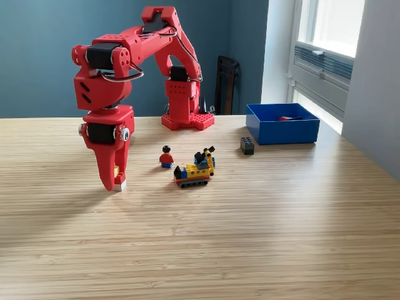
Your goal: Grasp a lego block and put it in the bin.
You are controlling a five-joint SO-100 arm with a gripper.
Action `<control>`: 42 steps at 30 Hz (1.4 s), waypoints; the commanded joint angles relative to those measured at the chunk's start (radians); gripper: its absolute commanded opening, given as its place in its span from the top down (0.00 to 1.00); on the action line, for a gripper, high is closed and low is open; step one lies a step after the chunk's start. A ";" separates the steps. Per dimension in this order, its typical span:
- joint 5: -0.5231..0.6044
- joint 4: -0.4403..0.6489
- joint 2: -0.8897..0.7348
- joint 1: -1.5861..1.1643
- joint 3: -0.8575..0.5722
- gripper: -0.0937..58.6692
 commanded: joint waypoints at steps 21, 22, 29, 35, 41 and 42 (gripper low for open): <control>0.048 0.034 0.029 -0.026 0.048 1.00; 0.058 0.051 0.035 -0.028 0.023 1.00; 0.107 0.104 0.291 -0.098 -0.002 1.00; 0.140 0.169 0.545 -0.218 0.061 1.00; 0.181 0.249 0.701 -0.411 0.118 1.00; 0.192 0.258 0.715 -0.445 0.123 1.00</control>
